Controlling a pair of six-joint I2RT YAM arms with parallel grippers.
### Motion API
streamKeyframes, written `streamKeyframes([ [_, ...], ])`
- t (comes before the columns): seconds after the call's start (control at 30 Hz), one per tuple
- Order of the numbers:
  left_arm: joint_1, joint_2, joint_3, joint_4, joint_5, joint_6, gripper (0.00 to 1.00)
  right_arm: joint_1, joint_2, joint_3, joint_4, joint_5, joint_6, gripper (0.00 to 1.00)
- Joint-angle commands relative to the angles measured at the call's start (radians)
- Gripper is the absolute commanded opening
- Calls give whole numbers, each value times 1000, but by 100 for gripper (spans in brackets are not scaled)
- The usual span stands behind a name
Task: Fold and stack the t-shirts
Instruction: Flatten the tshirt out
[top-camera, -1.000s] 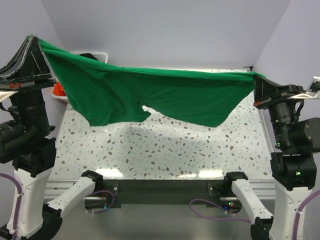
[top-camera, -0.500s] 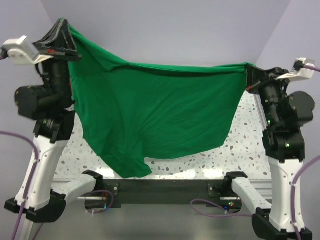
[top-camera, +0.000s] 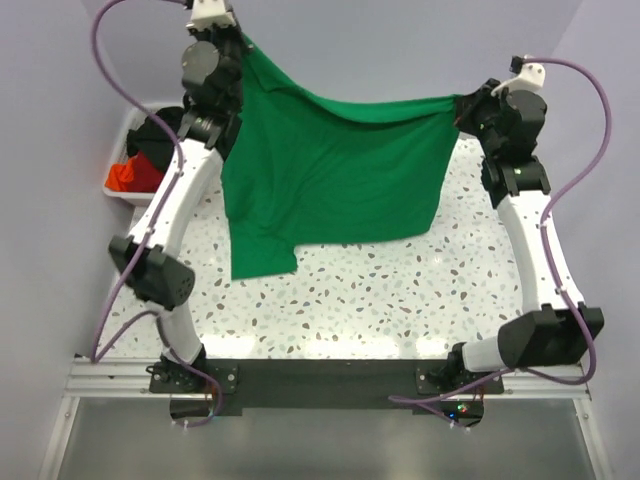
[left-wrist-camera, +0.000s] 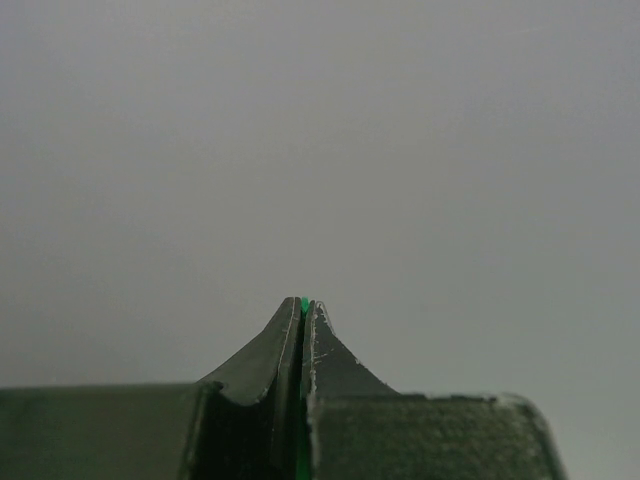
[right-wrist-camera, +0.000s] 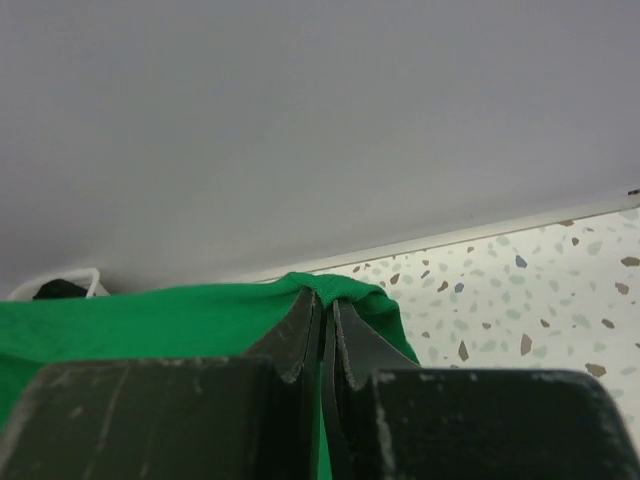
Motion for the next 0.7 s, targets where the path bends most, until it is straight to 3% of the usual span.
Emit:
streamKeyframes([
  [0.0,1,154,360,-38,-38,75,0,-7,33,134,138,9,-54,0],
  [0.17,1,145,381,-52,-27,96,0,-7,-6,125,137,-7,-71,0],
  [0.37,-8,-99,89,-26,-3,93,0,-7,-181,-62,132,-26,-58,0],
  [0.43,-26,-169,27,-80,13,95,0,-7,-227,-157,97,-34,-57,0],
  [0.57,-55,-307,-247,-191,97,38,0,-9,-377,-378,19,-25,-15,0],
  [0.63,-66,-364,-338,-251,109,-67,0,-7,-414,-513,-15,-34,18,0],
  [0.67,-69,-380,-454,-346,124,-113,0,-6,-428,-553,-50,-48,25,0],
])
